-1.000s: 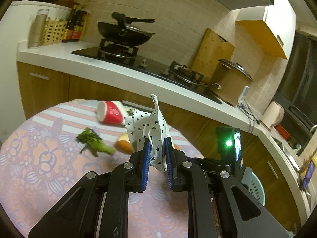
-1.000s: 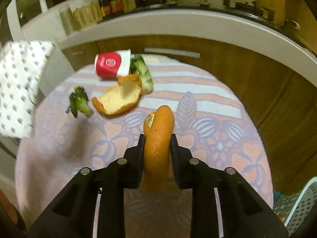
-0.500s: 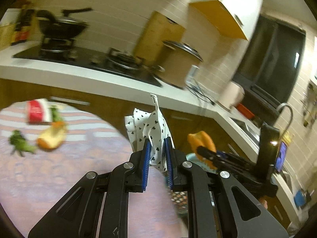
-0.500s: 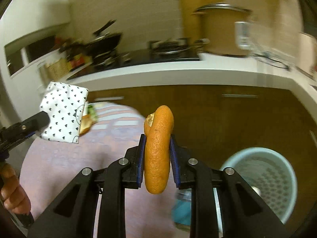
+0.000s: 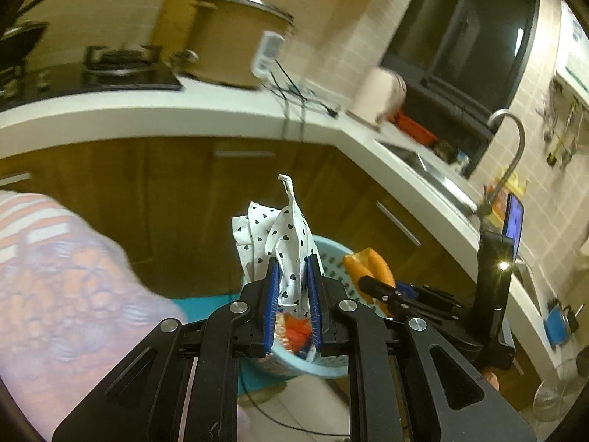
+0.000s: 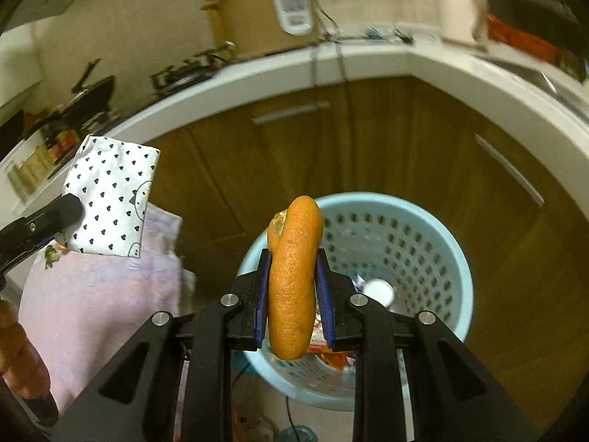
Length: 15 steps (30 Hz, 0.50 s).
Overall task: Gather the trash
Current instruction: 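Carry the paper and peel over the basket and open both tools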
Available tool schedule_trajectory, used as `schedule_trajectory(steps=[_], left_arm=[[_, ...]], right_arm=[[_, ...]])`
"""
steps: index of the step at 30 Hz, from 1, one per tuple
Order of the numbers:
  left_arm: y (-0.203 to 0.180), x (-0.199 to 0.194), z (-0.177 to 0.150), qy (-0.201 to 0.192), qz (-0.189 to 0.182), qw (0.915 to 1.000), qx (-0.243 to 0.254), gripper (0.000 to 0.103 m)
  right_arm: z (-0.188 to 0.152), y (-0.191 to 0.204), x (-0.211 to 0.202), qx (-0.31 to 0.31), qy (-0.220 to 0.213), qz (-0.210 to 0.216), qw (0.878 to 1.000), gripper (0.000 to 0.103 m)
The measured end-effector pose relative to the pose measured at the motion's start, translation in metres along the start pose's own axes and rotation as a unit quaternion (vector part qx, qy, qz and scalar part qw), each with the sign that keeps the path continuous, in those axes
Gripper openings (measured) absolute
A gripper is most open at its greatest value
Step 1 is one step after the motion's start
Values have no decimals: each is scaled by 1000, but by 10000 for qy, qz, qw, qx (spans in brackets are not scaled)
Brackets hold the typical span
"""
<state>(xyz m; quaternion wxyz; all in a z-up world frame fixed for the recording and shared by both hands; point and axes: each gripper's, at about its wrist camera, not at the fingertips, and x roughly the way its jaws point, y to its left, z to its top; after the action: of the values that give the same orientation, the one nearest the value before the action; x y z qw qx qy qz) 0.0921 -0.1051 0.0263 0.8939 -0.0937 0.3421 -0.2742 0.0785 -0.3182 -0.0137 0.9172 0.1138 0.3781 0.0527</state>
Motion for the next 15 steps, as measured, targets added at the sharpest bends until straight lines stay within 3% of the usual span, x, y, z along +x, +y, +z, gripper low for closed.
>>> schedule_trajectory(steps=[12,15], left_arm=[[-26,82,-14,830,31,9960,322,14],[-23,93,-16,951,122,9949,303,19]], right_arm=[[-12,-43,38,610,570,-145,9964,24],[-12,-49,43,697,640,-146,9954,25]])
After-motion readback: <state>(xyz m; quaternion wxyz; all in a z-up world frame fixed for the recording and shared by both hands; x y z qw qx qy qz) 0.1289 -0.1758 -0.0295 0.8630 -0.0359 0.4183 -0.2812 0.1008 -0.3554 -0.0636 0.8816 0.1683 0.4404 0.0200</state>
